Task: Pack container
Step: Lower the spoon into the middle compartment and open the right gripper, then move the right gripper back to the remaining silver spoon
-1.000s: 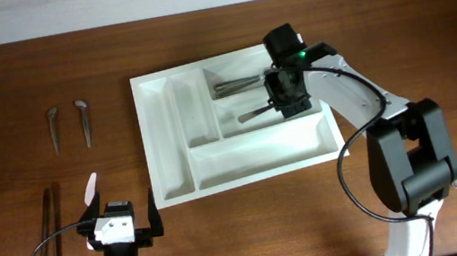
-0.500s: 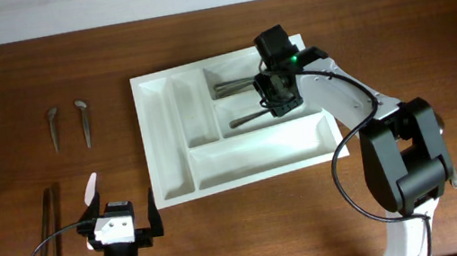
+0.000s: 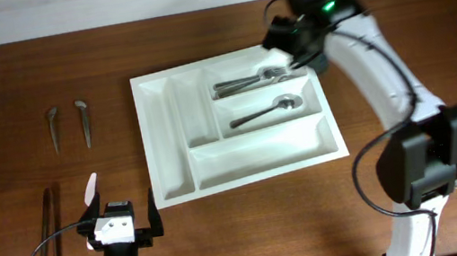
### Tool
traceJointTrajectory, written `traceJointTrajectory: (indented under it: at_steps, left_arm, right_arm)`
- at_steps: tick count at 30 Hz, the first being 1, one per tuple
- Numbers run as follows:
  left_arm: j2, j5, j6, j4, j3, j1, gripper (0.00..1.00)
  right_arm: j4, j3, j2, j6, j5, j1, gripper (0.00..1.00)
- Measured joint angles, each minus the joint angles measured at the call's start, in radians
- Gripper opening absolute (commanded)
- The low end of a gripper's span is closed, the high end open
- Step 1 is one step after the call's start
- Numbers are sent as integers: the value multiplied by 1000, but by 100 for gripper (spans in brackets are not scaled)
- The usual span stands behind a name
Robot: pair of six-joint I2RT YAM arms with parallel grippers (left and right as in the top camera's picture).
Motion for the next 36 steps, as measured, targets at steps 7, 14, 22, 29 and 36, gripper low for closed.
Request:
traceJointTrajectory:
  at_steps: [7,14,22,29,36]
  left_arm:
    - [0,0,0,0,0,0,99]
    - [0,0,0,0,0,0,99]
    - [0,0,0,0,0,0,99]
    - [0,0,0,0,0,0,99]
    - [0,0,0,0,0,0,99]
  right_arm:
    - [-359,307,-23,-447,87,-143,99]
    - [-612,510,-62,-759,104,-240,99]
    - [-610,467,-109,-908,110,-286,99]
    - [-611,2,-319,-1007,159,-385,99]
    - [-462,-379,-405,-1201,152,-591,99]
